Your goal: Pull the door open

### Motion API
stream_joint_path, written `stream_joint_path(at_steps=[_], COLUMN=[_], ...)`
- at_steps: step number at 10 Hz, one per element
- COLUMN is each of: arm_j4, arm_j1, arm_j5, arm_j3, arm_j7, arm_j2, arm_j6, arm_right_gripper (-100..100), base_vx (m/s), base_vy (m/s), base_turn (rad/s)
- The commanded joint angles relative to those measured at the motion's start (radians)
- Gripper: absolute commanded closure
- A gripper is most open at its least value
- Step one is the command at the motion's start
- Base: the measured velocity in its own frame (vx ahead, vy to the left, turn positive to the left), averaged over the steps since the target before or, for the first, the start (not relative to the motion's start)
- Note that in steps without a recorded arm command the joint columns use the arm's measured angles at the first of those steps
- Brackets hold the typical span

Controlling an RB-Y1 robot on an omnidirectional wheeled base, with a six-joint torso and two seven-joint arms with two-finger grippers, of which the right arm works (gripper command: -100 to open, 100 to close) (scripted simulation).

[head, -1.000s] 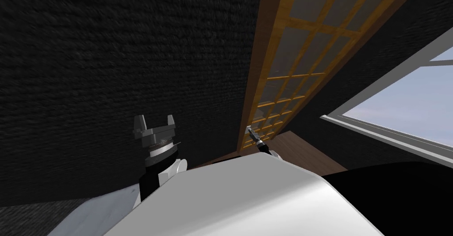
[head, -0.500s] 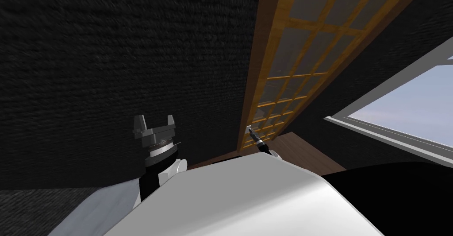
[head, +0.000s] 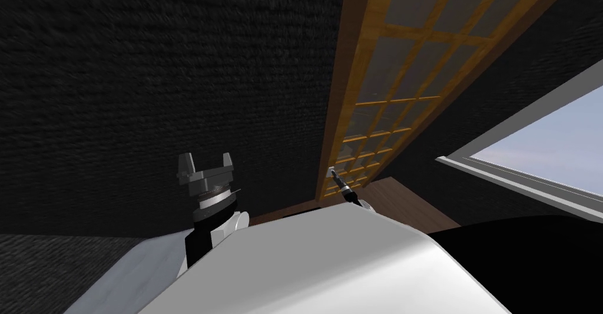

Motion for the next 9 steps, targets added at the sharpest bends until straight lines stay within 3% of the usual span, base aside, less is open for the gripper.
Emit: stream_joint_path(at_steps=[1,4,8,9], arm_j4=[0.003,0.003,0.002,0.002], arm_j1=[0.000,-0.001,-0.005,-0.005], arm_j5=[-0.011,-0.026,-0.073,-0.073], arm_j3=[0.018,0.024,0.041,0.041], arm_j7=[-0.050,-0.092,-0.210,-0.214], arm_j2=[0.012,0.011,0.010,0.010], arm_j6=[-0.001,0.001,0.007,0.007], arm_right_gripper=[100,100,100,100], base_vx=[-0.032,-0.043,-0.038,-0.033], base_vy=[-0.020,-0.020,-0.018,-0.021], base_turn=[0.077,0.044,0.068,0.037])
